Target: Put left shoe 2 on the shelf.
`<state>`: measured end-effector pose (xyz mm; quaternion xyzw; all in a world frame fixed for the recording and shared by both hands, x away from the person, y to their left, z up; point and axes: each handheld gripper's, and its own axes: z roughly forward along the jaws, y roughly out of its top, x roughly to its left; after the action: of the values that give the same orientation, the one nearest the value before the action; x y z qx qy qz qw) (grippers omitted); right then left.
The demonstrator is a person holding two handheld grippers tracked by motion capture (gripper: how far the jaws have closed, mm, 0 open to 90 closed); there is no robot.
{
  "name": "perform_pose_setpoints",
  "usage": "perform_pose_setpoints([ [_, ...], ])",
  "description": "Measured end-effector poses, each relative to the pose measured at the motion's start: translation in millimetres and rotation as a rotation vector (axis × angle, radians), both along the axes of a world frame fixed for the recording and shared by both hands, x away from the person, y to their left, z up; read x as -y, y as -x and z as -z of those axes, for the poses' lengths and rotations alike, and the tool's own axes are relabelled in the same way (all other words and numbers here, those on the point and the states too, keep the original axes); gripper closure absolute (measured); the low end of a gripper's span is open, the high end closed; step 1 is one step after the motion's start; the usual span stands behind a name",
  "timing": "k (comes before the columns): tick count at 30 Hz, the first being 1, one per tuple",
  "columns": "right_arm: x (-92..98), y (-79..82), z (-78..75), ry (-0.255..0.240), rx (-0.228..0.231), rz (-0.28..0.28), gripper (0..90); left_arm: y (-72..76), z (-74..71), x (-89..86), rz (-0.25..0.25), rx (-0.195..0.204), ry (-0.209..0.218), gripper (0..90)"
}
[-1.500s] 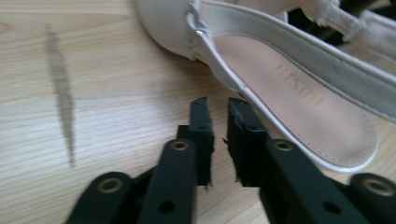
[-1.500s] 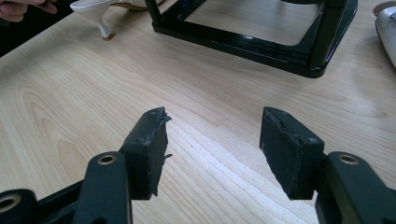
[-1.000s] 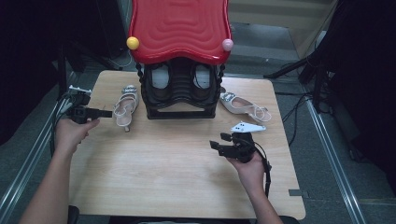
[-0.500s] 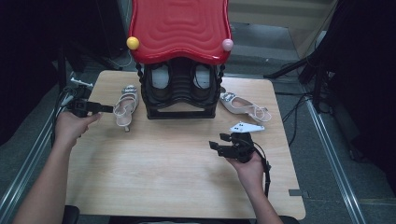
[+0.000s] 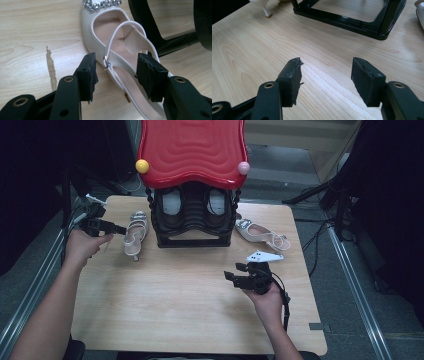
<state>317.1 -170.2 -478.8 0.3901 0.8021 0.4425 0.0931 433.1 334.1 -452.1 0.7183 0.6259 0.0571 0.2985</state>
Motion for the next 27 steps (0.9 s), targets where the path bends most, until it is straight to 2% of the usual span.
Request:
perform_pose_setpoints([
  [1,0.0,0.0,0.2,-0.001,-0.001,0.001,42.4,-1.9,0.9,0.9,0.001,-0.016,-0.010,50.5],
  [2,0.1,-0.1,0.3,-0.001,-0.003,0.001,42.4,-3.5,2.5,3.0,-0.005,-0.014,-0.028,50.3],
  [5,-0.2,0.2,0.6,0.000,-0.004,0.000,42.4,-8.2,4.2,7.3,-0.005,-0.023,-0.037,49.9],
  [7,-0.4,0.4,0.5,0.002,-0.003,-0.001,42.4,-11.8,4.6,9.3,0.007,-0.045,-0.046,49.9],
  [9,-0.4,0.3,0.6,0.000,-0.003,-0.001,42.4,-15.6,7.1,12.6,-0.008,-0.048,-0.051,49.8],
  [11,-0.4,0.0,0.8,0.001,-0.002,-0.001,42.3,-19.6,9.7,14.6,-0.007,-0.068,-0.058,49.6],
  [14,-0.3,0.0,0.9,0.002,-0.002,0.000,42.4,-23.1,14.6,18.1,-0.010,-0.076,-0.066,49.5],
  [16,-0.1,0.6,0.8,0.000,-0.006,0.002,42.4,-25.5,18.4,17.2,-0.006,-0.104,-0.079,49.7],
  [19,0.3,0.8,1.0,0.004,-0.002,-0.001,42.4,-28.1,24.8,16.3,0.002,-0.125,-0.088,50.1],
  [22,0.6,1.1,0.9,0.004,-0.004,0.002,42.4,-30.5,27.5,17.6,0.002,-0.137,-0.081,50.8],
  [23,0.5,1.3,0.9,0.006,-0.003,0.003,42.4,-31.3,28.5,18.9,-0.017,-0.130,-0.076,51.3],
  [27,0.2,2.7,0.4,0.016,-0.001,0.005,42.4,-34.7,32.2,17.9,-0.040,-0.140,-0.049,54.8],
])
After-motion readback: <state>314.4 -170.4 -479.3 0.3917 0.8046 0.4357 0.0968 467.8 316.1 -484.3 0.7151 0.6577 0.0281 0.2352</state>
